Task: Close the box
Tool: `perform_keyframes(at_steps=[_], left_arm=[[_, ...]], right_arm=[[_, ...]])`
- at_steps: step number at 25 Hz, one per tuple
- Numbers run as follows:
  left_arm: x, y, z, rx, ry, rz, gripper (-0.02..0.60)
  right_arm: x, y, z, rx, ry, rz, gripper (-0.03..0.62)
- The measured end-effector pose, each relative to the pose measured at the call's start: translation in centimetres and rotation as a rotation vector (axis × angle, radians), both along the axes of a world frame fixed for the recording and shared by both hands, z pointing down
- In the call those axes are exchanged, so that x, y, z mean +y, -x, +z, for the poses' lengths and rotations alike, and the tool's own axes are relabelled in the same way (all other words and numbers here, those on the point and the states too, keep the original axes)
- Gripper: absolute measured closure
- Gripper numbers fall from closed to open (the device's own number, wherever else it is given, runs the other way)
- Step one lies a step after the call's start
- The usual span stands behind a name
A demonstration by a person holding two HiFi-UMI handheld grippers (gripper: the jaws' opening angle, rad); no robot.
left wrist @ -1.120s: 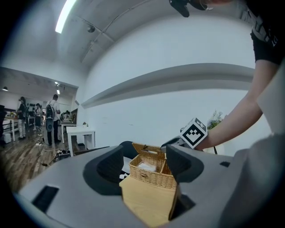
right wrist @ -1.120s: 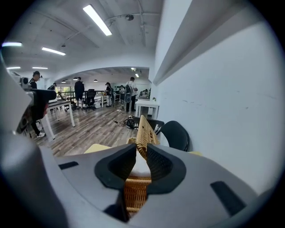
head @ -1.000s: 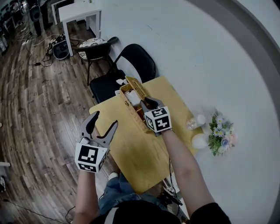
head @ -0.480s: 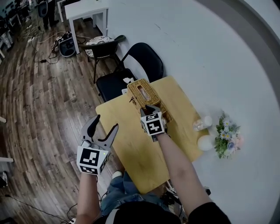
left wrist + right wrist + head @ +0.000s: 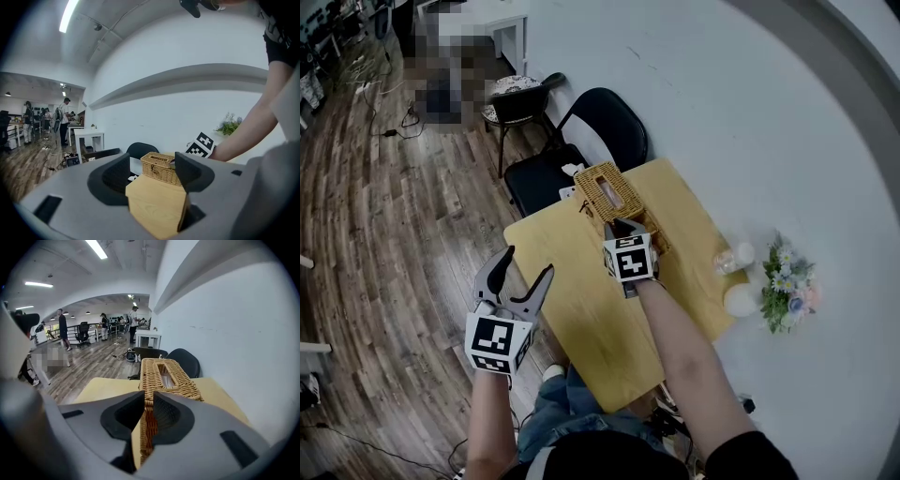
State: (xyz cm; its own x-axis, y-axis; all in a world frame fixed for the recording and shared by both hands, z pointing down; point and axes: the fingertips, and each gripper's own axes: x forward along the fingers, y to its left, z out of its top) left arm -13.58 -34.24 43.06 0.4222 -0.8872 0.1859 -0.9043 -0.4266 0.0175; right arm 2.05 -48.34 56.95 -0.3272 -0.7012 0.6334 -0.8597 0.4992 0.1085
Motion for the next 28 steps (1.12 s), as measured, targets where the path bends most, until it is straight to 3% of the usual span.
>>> perform_keyframes(at_steps=[12, 21, 28], left_arm=[[2.4, -2.0, -3.1, 0.013, -0.076, 0.099, 0.276], [6.4, -3.1, -5.7, 0.009, -0.134, 0.199, 0.276], [9.0, -2.7, -7.2, 0.053, -0.172, 0.201, 0.276]], right_arm=[[4.6, -1.8, -6.2, -0.030, -0.099, 0.025, 0.525], [12.6, -1.9, -12.8, -0.025, -0.222, 0.003, 0.499], [20.1, -1.7, -17.9, -0.044, -0.316, 0.022, 0.493]])
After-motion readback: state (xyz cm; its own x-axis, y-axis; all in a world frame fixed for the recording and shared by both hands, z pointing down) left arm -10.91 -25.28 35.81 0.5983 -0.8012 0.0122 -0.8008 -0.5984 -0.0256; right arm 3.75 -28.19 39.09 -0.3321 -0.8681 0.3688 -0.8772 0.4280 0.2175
